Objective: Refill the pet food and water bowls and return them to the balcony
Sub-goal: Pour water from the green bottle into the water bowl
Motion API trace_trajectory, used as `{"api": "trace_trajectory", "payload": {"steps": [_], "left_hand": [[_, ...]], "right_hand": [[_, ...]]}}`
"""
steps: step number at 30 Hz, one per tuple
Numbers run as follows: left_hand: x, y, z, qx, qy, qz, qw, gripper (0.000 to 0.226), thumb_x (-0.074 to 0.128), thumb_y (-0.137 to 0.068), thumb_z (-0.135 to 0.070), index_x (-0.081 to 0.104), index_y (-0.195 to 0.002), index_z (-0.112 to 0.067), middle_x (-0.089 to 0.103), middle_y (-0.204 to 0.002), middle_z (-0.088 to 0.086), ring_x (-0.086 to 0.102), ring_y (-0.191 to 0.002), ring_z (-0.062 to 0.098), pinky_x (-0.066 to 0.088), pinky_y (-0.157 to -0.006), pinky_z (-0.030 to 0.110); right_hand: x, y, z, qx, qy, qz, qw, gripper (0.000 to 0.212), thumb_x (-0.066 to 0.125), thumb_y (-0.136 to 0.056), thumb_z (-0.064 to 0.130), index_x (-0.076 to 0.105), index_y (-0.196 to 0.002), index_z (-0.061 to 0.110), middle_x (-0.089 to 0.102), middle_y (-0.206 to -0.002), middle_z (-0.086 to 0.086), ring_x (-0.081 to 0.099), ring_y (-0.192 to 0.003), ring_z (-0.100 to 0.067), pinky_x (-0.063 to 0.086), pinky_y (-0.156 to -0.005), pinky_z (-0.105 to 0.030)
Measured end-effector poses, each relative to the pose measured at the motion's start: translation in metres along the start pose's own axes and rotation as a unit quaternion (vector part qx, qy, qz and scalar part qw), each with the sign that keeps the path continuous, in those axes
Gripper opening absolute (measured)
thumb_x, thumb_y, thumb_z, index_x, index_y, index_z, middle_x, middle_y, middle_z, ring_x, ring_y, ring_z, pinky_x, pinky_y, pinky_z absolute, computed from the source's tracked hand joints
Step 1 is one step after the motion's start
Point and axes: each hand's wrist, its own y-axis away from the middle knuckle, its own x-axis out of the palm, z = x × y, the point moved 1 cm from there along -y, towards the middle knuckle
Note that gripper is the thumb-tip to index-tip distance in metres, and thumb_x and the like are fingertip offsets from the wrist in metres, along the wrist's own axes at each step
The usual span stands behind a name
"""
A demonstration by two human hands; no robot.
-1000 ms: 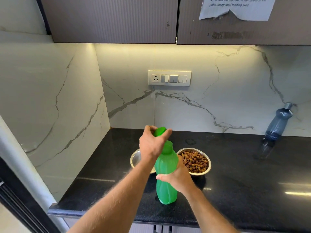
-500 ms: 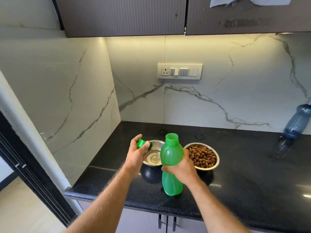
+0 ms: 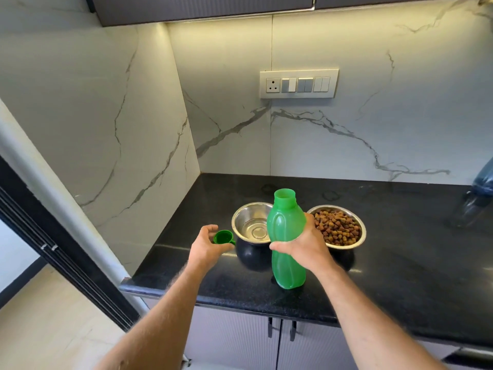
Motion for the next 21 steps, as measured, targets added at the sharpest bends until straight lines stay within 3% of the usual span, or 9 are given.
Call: {"api": "trace_trajectory", "payload": {"steps": [4,10,13,15,18,21], "left_hand": [[0.005,-0.017,0.015,0.001,-0.094,0.034,0.995,0.062,0.090,-0.072,-0.027,0.054,-0.123,-0.025,0.062,-0.113,-0.005,0.060,-0.102,0.016,0.052,-0.090,0.030],[0.003,-0.033,0.045,-0.002,-0.229,0.043,0.972,0.071,0.088,-0.073,-0.030,0.051,-0.132,-0.017,0.056,-0.127,0.006,0.058,-0.108,0.020,0.050,-0.095,0.033],[0.003,-0.038,0.051,0.004,-0.230,0.050,0.972,0.073,0.087,-0.074,-0.033,0.048,-0.134,-0.017,0.053,-0.132,0.008,0.057,-0.112,0.023,0.050,-0.099,0.037],[0.005,-0.037,0.049,0.013,-0.229,0.053,0.972,0.086,0.085,-0.073,-0.041,0.040,-0.143,-0.018,0.046,-0.139,0.009,0.051,-0.123,0.028,0.047,-0.105,0.042],[0.004,-0.024,0.039,0.088,-0.239,-0.047,0.966,0.087,0.068,-0.077,-0.062,0.034,-0.146,-0.021,0.046,-0.136,0.007,0.046,-0.124,0.029,0.045,-0.102,0.048],[0.007,-0.009,0.030,0.184,-0.219,-0.077,0.955,0.061,0.063,-0.085,-0.053,0.046,-0.135,-0.024,0.056,-0.122,0.002,0.053,-0.112,0.022,0.050,-0.096,0.043]], "right_hand": [[0.002,-0.002,0.003,0.013,0.016,-0.010,1.000,0.101,0.094,-0.040,0.055,0.038,-0.121,0.039,0.056,-0.105,0.021,0.057,-0.091,-0.004,0.043,-0.070,-0.027],[0.005,0.005,0.004,0.028,-0.002,-0.044,0.999,0.103,0.092,-0.036,0.058,0.038,-0.123,0.044,0.059,-0.108,0.020,0.056,-0.094,0.003,0.043,-0.068,-0.020],[0.008,0.009,0.003,0.038,-0.010,-0.067,0.997,0.105,0.093,-0.037,0.056,0.039,-0.127,0.042,0.060,-0.110,0.019,0.059,-0.098,-0.001,0.047,-0.074,-0.026],[0.009,0.011,0.003,0.045,-0.017,-0.076,0.996,0.107,0.093,-0.037,0.055,0.038,-0.129,0.042,0.061,-0.111,0.019,0.059,-0.098,-0.001,0.047,-0.075,-0.026],[0.014,0.013,0.000,0.053,-0.034,-0.081,0.995,0.112,0.094,-0.039,0.052,0.038,-0.135,0.040,0.062,-0.115,0.017,0.062,-0.104,-0.005,0.052,-0.086,-0.032],[0.017,0.018,-0.004,0.058,-0.051,-0.078,0.994,0.116,0.094,-0.039,0.050,0.030,-0.135,0.043,0.061,-0.118,0.017,0.061,-0.106,-0.005,0.051,-0.084,-0.028]]}}
